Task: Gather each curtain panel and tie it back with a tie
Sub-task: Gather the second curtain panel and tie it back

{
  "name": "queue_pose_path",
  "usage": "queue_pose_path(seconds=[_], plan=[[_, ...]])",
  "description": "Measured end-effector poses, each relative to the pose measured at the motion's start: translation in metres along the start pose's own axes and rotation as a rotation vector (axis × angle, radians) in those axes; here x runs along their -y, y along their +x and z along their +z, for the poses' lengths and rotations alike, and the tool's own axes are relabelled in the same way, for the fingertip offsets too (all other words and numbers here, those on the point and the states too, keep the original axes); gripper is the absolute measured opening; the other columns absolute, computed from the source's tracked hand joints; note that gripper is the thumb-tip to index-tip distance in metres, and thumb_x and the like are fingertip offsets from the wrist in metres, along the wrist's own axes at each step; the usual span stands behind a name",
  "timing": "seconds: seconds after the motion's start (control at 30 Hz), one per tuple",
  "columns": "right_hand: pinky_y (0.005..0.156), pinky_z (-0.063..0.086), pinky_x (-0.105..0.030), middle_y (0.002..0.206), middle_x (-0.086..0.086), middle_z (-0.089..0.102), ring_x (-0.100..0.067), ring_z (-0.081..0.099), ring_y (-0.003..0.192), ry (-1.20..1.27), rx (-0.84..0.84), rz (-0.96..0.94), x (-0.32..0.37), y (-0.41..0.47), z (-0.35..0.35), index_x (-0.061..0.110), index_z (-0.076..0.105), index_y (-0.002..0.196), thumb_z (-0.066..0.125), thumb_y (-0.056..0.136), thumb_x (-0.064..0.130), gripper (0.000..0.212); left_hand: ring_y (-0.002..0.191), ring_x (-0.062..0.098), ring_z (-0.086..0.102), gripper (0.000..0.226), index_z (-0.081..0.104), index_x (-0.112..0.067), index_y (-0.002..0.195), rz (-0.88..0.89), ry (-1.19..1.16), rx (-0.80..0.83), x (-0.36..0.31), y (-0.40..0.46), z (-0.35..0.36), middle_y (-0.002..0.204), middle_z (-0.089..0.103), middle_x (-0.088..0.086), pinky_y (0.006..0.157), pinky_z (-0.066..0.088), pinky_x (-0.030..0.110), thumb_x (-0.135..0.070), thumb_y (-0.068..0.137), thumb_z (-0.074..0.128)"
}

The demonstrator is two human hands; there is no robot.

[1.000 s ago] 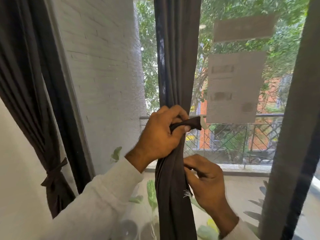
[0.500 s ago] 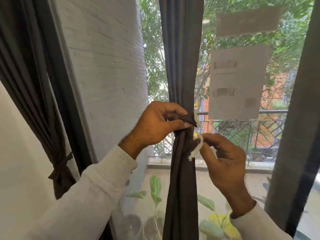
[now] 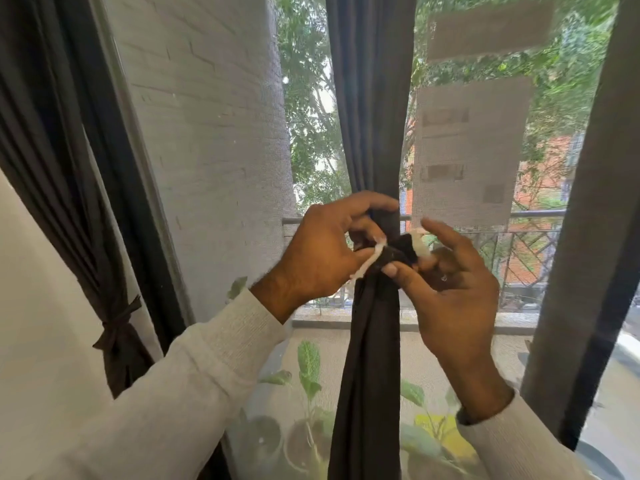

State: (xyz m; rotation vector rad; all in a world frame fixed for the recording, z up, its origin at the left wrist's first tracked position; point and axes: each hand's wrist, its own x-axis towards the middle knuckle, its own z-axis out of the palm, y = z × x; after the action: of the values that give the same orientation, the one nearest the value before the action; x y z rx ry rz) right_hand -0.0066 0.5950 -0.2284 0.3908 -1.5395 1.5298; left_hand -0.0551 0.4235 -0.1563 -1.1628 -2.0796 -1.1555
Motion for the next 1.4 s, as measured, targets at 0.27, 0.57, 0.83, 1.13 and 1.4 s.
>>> queue_pose_path(seconds=[0.27,0.57,0.83,1.13,1.4], plan=[[0.065,0.056,-0.021,0.075,0.009,0.076,-0.012,0.070,0.067,-0.074,0.031,-0.043,0.007,0.011,-0.005,0.030,0.081,0.095,0.082,0.090,0.022,0.009,0.113,0.005,0.071,0.078,0.055,-0.020,0.148,0.110,0.082,-0.004,-0.009,-0.008,0.005,0.124,0.069,-0.013,0.102,0.056,0.021,-0.009,0.081,0.092],[0.057,0.051,-0.028,0.067,-0.007,0.069,-0.029,0.062,0.063,-0.088,-0.019,-0.011,-0.004,0.017,0.000,0.032,0.077,0.081,0.083,0.090,0.021,0.015,0.099,0.006,0.056,0.073,0.052,-0.016,0.144,0.278,0.311,-0.181,0.015,-0.026,0.024,0.138,0.048,0.007,0.094,0.044,0.006,-0.002,0.081,0.087],[0.066,0.050,-0.009,0.080,0.003,0.074,-0.012,0.067,0.079,-0.261,0.140,-0.115,-0.010,0.023,-0.011,0.020,0.080,0.093,0.079,0.090,0.032,0.012,0.107,0.019,0.058,0.025,0.077,-0.007,0.118,0.308,0.467,-0.110,0.022,-0.021,0.021,0.129,0.059,0.008,0.094,0.053,0.031,-0.016,0.095,0.076],[0.064,0.057,-0.039,0.066,-0.006,0.068,-0.021,0.067,0.063,-0.188,0.207,-0.117,-0.017,0.048,-0.021,0.003,0.075,0.075,0.070,0.096,0.031,0.035,0.079,0.013,0.063,0.041,0.057,-0.019,0.125,-0.002,-0.006,0.068,0.010,-0.006,0.012,0.085,0.073,-0.007,0.083,0.055,0.045,-0.010,0.093,0.081],[0.061,0.059,-0.028,0.063,-0.006,0.072,-0.020,0.067,0.056,-0.089,0.279,-0.025,-0.007,0.063,-0.022,0.005,0.080,0.080,0.075,0.090,0.025,0.024,0.094,0.020,0.072,0.054,0.052,-0.020,0.122,-0.107,-0.118,0.216,0.010,0.003,0.006,0.099,0.074,0.003,0.087,0.058,0.035,0.000,0.085,0.086]])
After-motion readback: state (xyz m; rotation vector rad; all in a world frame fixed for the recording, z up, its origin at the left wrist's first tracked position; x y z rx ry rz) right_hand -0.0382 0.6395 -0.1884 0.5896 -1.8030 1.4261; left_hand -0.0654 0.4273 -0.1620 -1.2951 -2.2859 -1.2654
